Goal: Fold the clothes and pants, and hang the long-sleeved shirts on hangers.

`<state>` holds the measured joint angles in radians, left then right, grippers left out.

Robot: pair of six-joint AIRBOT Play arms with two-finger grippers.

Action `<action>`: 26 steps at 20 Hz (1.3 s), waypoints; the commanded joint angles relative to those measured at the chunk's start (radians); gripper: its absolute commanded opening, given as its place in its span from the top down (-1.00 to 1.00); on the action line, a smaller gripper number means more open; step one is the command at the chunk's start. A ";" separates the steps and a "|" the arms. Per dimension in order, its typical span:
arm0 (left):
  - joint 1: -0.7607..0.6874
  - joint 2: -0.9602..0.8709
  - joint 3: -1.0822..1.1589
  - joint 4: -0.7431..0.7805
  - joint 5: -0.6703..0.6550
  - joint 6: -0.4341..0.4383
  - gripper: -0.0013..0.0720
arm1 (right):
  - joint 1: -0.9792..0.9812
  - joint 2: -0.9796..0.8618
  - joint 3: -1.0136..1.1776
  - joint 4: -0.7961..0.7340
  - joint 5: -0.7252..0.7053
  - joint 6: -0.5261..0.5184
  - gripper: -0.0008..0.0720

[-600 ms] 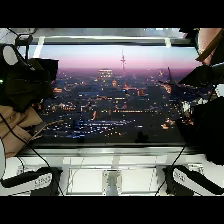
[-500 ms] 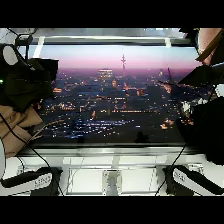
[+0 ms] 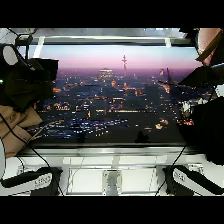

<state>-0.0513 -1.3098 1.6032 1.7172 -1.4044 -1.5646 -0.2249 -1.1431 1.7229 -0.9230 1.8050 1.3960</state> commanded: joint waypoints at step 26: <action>0.502 -0.292 -0.103 0.063 0.226 -0.051 -0.95 | 0.001 -0.023 -0.015 -0.003 -0.065 -0.003 0.97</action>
<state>0.4194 -1.5986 1.5051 1.7985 -1.3613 -1.5978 -0.2249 -1.1664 1.7081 -0.9249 1.7317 1.3922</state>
